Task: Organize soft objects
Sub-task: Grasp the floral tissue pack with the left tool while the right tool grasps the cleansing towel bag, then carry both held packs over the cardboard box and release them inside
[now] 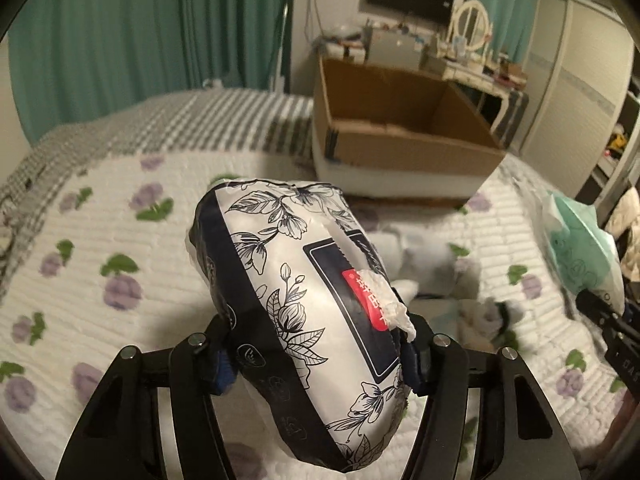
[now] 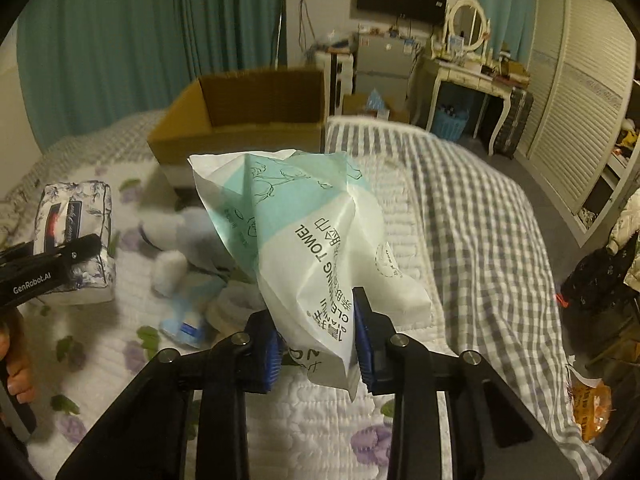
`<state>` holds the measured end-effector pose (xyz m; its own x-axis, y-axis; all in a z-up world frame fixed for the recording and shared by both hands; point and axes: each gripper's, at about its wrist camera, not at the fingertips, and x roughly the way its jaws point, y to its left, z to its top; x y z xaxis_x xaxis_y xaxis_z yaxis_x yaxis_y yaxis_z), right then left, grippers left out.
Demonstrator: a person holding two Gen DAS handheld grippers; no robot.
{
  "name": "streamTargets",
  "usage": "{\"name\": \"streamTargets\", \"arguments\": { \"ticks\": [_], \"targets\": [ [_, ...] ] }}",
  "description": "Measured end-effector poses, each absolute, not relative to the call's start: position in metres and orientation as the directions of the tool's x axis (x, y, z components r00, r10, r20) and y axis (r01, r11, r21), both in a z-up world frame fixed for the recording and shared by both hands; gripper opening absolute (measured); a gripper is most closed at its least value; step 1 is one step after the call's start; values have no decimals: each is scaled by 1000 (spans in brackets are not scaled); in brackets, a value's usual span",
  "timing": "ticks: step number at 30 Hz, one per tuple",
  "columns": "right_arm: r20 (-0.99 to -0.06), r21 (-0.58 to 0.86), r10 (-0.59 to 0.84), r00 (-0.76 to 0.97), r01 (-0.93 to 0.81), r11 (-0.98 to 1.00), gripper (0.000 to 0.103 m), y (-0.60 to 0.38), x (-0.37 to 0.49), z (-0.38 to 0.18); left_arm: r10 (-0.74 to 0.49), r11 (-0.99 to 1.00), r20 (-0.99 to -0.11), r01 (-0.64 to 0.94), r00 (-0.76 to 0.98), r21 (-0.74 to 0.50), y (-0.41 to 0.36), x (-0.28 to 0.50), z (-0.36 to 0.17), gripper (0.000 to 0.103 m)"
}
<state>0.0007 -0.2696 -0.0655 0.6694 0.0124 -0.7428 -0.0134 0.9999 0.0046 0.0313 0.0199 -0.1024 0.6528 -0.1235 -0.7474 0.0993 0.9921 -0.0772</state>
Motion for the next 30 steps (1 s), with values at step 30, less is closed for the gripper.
{"name": "streamTargets", "arguments": {
  "ticks": [30],
  "targets": [
    [-441, -120, 34, 897, -96, 988, 30, -230, 0, 137, -241, 969, -383, 244, 892, -42, 15, 11, 94, 61]
  ]
}}
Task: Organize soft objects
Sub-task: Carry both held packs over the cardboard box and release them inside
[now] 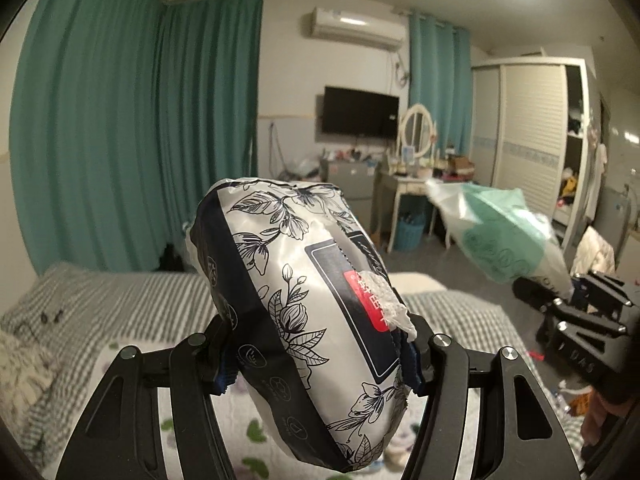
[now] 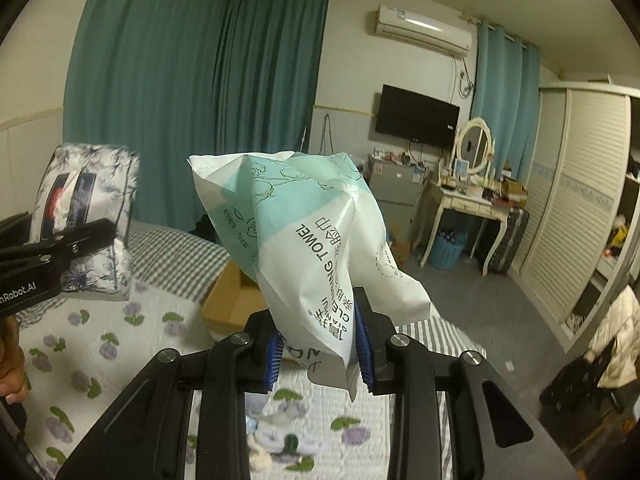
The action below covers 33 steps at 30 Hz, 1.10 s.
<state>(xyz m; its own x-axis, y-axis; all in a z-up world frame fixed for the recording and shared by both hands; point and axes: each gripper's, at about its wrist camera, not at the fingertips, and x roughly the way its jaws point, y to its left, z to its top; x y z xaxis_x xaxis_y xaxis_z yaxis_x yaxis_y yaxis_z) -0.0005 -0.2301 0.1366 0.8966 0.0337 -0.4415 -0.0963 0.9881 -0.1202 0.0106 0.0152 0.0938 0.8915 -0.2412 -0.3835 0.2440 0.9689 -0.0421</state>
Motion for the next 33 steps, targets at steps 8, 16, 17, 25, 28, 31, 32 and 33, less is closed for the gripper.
{"name": "streamTargets", "arguments": {
  "ticks": [8, 16, 17, 25, 28, 31, 32, 33],
  "targets": [
    [-453, -143, 52, 890, -130, 981, 31, -225, 53, 131, -237, 970, -383, 241, 893, -39, -2, 68, 88, 62],
    [-548, -190, 6, 837, -132, 973, 31, -231, 126, 79, -208, 976, -494, 214, 844, -45, -11, 146, 37, 62],
    [-562, -190, 7, 827, -137, 972, 31, -232, 134, 70, -208, 975, -512, 216, 833, -45, -15, 156, 29, 62],
    [-694, -199, 13, 720, -209, 957, 31, -226, 203, -2, -194, 974, -649, 226, 736, -34, -38, 209, -37, 62],
    [-726, -204, 13, 687, -234, 951, 31, -218, 222, -25, -184, 971, -692, 238, 698, -18, -48, 224, -56, 62],
    [-748, -214, 9, 664, -254, 943, 31, -210, 237, -42, -186, 967, -738, 253, 649, -21, -54, 236, -72, 62],
    [-753, -227, -2, 658, -257, 939, 31, -208, 241, -47, -190, 966, -754, 257, 629, -30, -54, 240, -77, 62],
    [-757, -237, -11, 653, -260, 936, 31, -206, 244, -51, -186, 965, -771, 259, 610, -28, -56, 244, -82, 62]
  ]
}}
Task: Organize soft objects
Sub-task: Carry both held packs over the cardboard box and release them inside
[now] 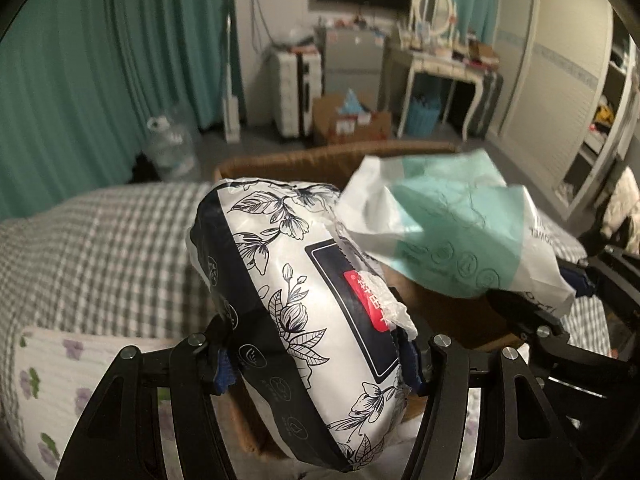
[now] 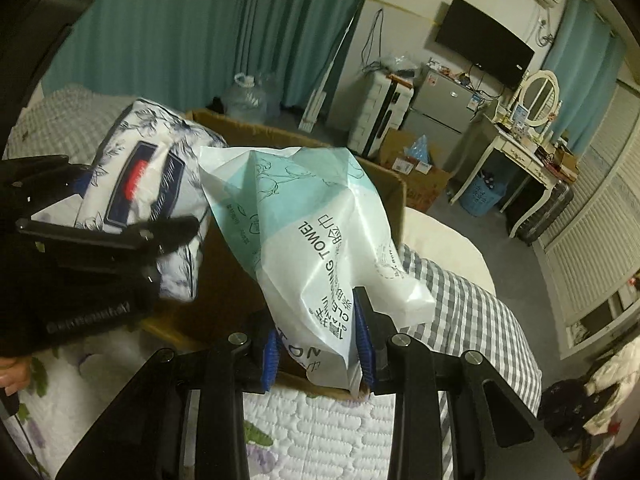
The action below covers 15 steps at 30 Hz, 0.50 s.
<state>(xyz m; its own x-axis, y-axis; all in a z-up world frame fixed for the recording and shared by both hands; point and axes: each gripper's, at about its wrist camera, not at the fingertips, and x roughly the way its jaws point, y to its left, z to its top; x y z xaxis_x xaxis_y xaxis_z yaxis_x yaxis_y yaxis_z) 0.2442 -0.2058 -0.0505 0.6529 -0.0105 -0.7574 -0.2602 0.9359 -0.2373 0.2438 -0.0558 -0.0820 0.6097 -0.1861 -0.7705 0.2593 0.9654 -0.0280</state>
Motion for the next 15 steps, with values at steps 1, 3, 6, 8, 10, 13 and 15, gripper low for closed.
{"name": "streamTargets", "arguments": {
  "ticks": [1, 3, 6, 8, 10, 13, 15],
  "targets": [
    [-762, -245, -16, 647, -265, 933, 32, -204, 246, -55, -183, 964, -783, 264, 595, -25, -57, 247, -86, 62],
    [-780, -240, -12, 626, -282, 929, 33, -202, 251, -63, -182, 963, -799, 267, 573, -28, -59, 251, -90, 62],
    [-788, -248, -16, 616, -293, 923, 33, -200, 254, -69, -158, 961, -807, 278, 570, 9, -66, 252, -93, 64],
    [-791, -270, -34, 611, -299, 915, 36, -196, 253, -73, -158, 960, -811, 279, 563, 7, -69, 255, -95, 65],
    [-797, -272, -30, 604, -313, 910, 41, -192, 254, -77, -142, 962, -815, 271, 562, 19, -71, 259, -97, 65],
    [-801, -259, -21, 598, -314, 914, 45, -193, 254, -80, -132, 963, -818, 266, 560, 27, -72, 264, -97, 66],
    [-796, -244, -4, 605, -316, 917, 52, -194, 251, -77, -130, 965, -815, 262, 564, 27, -71, 263, -95, 66]
  ]
}}
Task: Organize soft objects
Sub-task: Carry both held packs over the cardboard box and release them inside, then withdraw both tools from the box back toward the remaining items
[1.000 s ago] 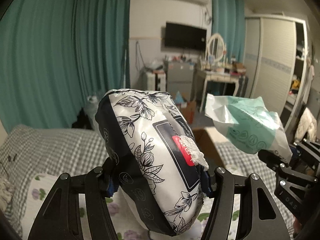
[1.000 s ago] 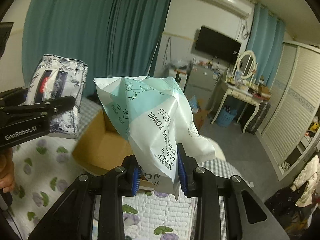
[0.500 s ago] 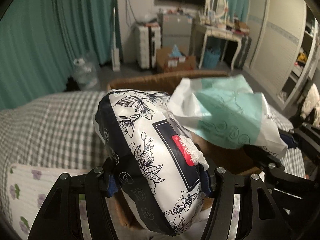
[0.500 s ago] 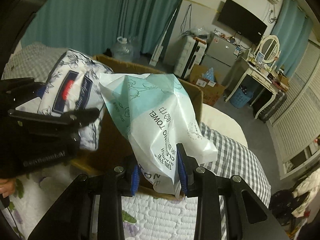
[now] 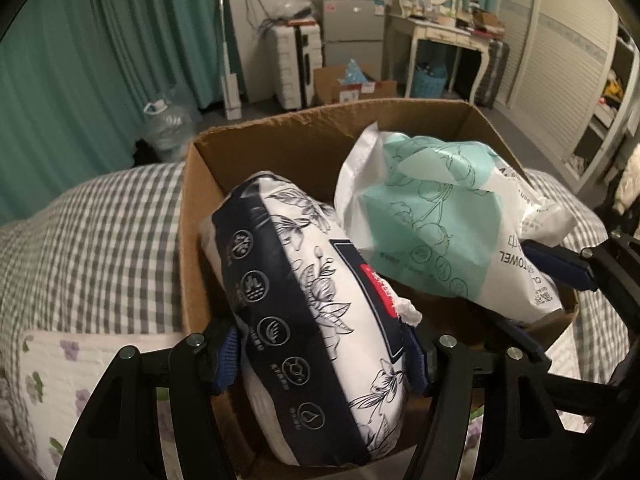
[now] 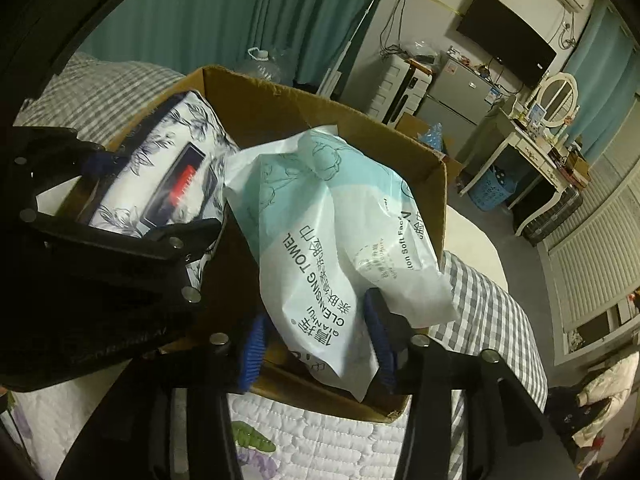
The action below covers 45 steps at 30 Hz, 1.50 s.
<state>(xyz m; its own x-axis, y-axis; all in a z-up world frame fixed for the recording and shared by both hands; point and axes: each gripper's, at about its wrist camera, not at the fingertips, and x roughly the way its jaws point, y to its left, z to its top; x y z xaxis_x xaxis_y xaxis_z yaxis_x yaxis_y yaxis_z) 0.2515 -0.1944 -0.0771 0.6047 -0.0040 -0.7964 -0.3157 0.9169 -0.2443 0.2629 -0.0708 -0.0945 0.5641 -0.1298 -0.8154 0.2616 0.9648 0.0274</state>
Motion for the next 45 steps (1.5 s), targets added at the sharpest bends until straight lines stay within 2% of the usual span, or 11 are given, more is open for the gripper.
{"name": "streamTargets", "arguments": {
  "ticks": [2, 5, 13, 16, 25, 27, 29, 33, 34, 37, 45],
  "targets": [
    [-786, -232, 11, 619, -312, 921, 71, -198, 248, -71, -138, 967, -808, 253, 573, 14, -67, 263, -89, 69],
    [-762, -253, -8, 648, -285, 924, 78, -198, 241, -63, -146, 970, -799, 241, 584, -1, -63, 259, -80, 71],
    [-656, -246, -18, 755, -191, 950, 78, -219, 212, -13, -158, 977, -741, 213, 653, -20, -45, 237, -35, 72],
    [-613, -234, -20, 790, -157, 959, 79, -229, 195, 9, -145, 978, -704, 206, 696, 3, -42, 223, -14, 86],
    [-494, -160, 6, 869, -98, 982, 79, -246, 128, 67, -141, 983, -597, 182, 790, 8, -28, 175, 40, 86],
    [-459, -145, 14, 888, -91, 985, 84, -249, 107, 83, -135, 985, -563, 172, 815, 14, -24, 159, 54, 86],
    [-428, -137, 18, 904, -84, 987, 96, -249, 91, 95, -131, 986, -529, 164, 838, 15, -19, 142, 66, 86],
    [-369, -108, 37, 929, -82, 991, 98, -251, 53, 122, -137, 987, -475, 160, 869, 7, -13, 110, 83, 87],
    [-356, -99, 42, 934, -83, 992, 103, -251, 44, 128, -136, 987, -464, 159, 875, 9, -13, 102, 86, 88],
    [-329, -88, 53, 943, -86, 992, 103, -248, 20, 140, -113, 990, -408, 138, 906, 33, -8, 75, 95, 103],
    [-292, -89, 54, 955, -83, 993, 103, -247, -29, 155, -98, 993, -309, 112, 946, 28, 7, 29, 103, 103]
  ]
}}
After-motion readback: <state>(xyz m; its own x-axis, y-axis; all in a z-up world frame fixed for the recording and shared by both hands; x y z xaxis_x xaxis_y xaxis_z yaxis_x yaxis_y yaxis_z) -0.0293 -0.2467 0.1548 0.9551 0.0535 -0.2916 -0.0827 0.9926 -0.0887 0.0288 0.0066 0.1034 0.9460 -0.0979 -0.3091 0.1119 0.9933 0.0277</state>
